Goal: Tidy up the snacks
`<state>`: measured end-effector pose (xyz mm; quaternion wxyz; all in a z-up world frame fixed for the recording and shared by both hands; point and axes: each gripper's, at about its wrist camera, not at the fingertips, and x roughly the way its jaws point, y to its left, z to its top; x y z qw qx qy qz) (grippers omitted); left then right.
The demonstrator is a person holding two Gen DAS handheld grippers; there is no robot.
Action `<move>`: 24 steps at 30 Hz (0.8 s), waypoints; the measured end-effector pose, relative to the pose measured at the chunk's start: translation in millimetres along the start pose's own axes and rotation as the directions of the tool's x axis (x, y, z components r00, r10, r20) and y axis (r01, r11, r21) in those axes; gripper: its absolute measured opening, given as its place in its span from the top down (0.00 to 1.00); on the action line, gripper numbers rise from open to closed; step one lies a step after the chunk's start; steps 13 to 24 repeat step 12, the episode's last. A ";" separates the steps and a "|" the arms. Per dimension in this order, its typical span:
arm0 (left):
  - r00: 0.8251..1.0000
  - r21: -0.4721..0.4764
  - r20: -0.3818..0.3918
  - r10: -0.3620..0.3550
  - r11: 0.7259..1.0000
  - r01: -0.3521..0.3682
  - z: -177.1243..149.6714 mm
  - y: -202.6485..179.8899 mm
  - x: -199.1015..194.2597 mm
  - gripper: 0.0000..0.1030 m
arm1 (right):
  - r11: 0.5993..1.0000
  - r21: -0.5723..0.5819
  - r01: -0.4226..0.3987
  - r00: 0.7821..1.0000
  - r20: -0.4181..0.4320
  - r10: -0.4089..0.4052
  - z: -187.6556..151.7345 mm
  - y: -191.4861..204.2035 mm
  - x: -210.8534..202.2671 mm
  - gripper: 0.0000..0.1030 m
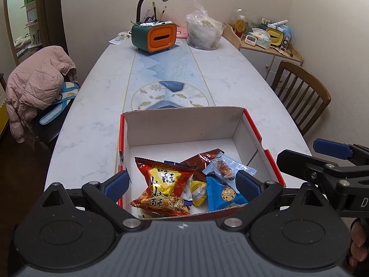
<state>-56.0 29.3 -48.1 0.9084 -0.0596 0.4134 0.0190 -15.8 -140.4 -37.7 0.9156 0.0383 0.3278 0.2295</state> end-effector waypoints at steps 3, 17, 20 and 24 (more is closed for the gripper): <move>1.000 -0.002 -0.003 0.004 1.000 -0.004 -0.1 0.4 0.5 0.04 | 1.000 0.000 0.000 1.000 0.000 0.000 -0.1 -0.4 -0.4 0.00; 1.000 -0.002 0.001 0.003 1.000 -0.003 0.7 0.5 1.8 0.04 | 1.000 0.003 0.002 1.000 -0.001 -0.002 -1.0 -3.2 0.2 0.00; 1.000 -0.002 0.001 0.003 1.000 -0.003 0.7 0.5 1.8 0.04 | 1.000 0.003 0.002 1.000 -0.001 -0.002 -1.0 -3.2 0.2 0.00; 1.000 -0.002 0.001 0.003 1.000 -0.003 0.7 0.5 1.8 0.04 | 1.000 0.003 0.002 1.000 -0.001 -0.002 -1.0 -3.2 0.2 0.00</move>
